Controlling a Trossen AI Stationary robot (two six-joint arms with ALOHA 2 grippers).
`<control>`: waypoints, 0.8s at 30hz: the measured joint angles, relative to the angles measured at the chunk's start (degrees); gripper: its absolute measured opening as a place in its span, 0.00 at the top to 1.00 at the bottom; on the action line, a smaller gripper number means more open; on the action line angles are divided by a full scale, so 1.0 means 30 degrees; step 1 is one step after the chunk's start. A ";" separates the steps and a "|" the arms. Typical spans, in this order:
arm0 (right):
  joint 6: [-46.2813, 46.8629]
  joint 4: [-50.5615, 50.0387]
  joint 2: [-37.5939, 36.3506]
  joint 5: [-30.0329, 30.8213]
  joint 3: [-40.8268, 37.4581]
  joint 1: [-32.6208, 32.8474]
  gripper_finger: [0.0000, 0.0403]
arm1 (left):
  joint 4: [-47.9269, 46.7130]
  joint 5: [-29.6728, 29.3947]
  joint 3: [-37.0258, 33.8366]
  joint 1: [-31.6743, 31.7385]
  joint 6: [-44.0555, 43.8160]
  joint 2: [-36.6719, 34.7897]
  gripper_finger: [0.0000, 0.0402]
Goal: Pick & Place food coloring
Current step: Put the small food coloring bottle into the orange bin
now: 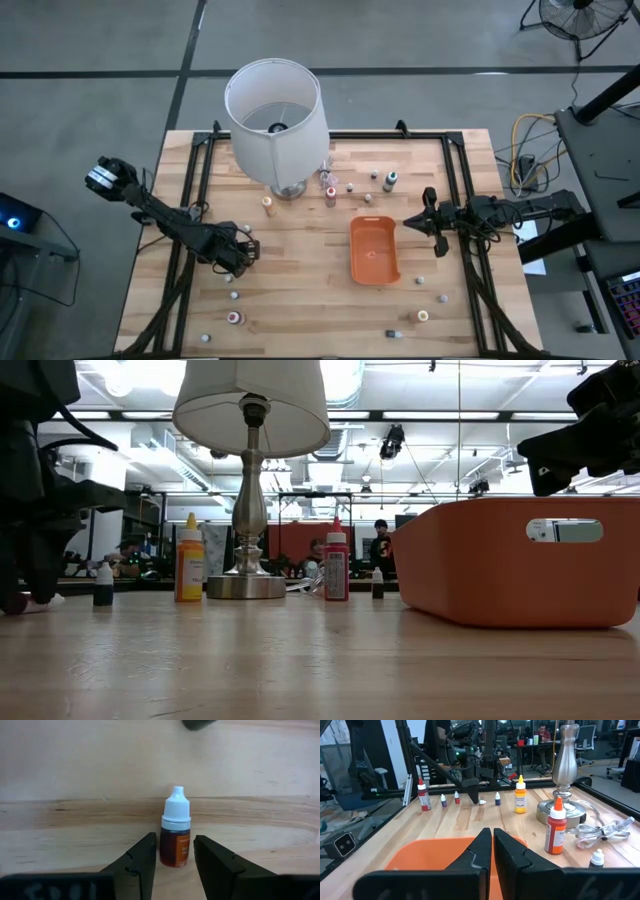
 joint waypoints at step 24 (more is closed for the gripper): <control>-0.0005 -0.0004 -0.0006 -0.0002 0.0000 -0.0001 0.97 | -0.0097 -0.0015 -0.0044 0.0029 0.0323 0.0721 0.88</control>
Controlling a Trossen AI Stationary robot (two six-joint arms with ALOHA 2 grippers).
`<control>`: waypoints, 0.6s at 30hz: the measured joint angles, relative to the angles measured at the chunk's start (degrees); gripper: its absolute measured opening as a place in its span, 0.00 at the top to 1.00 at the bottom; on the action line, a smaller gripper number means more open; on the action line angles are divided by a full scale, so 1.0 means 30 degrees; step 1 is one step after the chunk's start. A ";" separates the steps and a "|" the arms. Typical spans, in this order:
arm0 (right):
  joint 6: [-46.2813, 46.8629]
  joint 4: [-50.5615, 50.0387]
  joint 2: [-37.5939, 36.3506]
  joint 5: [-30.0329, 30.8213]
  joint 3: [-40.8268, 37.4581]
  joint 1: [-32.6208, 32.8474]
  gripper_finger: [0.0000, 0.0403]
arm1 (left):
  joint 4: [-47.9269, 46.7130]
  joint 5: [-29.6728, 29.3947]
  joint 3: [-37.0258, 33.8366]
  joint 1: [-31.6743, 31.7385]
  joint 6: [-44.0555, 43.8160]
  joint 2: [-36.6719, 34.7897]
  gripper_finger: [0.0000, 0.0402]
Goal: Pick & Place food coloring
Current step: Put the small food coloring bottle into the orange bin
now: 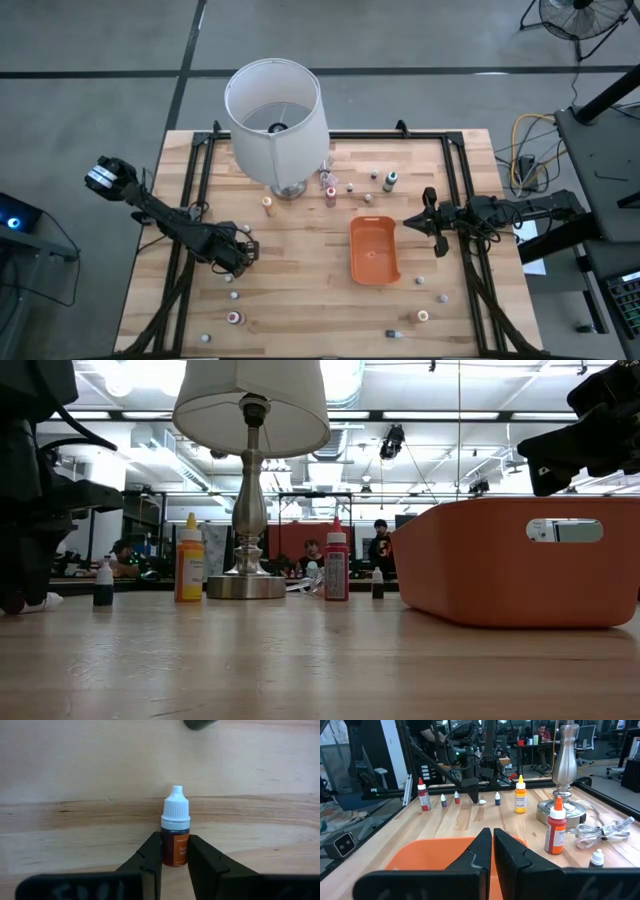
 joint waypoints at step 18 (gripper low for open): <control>0.0000 0.0000 0.0007 0.0000 0.0000 0.0004 0.97 | -0.0679 -0.0686 0.2657 -0.0015 0.7524 -0.0723 0.92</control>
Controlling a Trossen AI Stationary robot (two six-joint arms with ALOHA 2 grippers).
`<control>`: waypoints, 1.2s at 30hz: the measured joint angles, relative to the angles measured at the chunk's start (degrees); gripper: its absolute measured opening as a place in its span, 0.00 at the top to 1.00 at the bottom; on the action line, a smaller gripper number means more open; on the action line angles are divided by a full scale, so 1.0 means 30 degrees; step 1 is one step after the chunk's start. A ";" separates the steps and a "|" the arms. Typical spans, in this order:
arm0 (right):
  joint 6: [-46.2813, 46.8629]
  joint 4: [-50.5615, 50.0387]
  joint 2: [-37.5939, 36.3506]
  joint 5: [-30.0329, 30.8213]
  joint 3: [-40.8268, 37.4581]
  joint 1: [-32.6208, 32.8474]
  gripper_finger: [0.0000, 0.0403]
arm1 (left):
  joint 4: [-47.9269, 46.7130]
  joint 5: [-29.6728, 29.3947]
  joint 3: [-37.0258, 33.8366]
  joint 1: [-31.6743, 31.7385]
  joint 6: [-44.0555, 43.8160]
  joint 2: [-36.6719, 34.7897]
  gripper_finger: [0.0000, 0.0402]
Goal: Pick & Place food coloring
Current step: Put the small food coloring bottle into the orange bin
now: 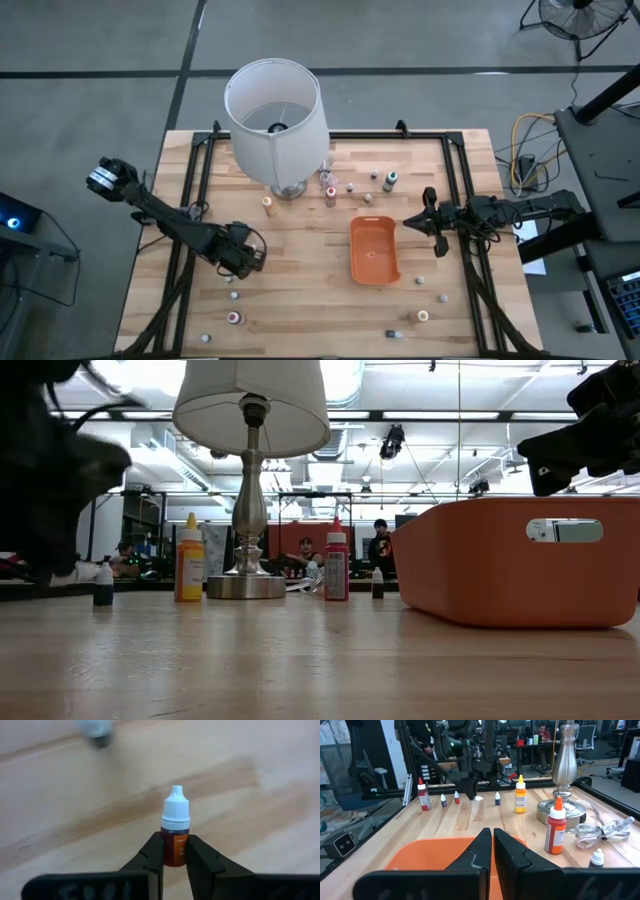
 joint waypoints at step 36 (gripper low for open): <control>0.0010 0.0007 -0.0007 -0.0005 0.0000 0.0004 0.97 | 0.4666 -0.6593 0.7705 -0.1421 1.9463 0.0447 0.92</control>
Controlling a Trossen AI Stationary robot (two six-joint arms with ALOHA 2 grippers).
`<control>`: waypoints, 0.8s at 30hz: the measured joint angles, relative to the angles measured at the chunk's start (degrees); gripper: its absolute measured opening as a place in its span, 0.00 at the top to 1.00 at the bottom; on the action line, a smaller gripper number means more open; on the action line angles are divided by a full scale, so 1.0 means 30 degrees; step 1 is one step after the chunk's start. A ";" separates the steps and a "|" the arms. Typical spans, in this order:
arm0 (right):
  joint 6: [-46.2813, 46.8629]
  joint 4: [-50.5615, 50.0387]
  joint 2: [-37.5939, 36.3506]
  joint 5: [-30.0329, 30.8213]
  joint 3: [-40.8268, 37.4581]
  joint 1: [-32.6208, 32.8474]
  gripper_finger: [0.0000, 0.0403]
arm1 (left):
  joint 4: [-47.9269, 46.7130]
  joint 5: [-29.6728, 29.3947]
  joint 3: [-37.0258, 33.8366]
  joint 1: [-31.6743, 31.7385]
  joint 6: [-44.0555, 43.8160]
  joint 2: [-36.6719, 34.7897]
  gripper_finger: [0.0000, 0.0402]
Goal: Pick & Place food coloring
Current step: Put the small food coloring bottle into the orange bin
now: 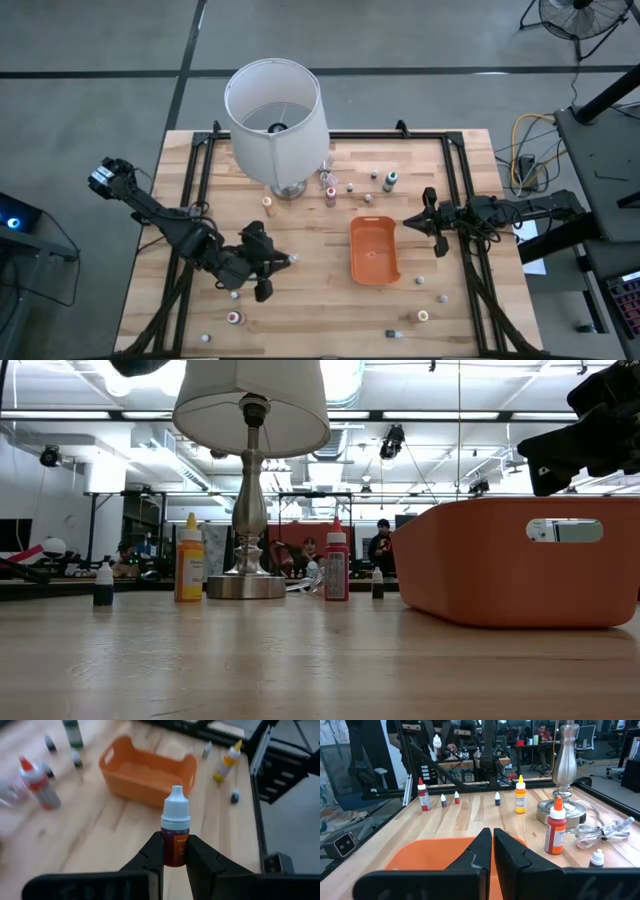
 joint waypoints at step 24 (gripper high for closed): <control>0.0003 -0.0007 0.0000 0.0007 0.0000 -0.0007 0.97 | 0.2121 -0.3869 0.7660 0.1354 0.4337 0.6145 0.92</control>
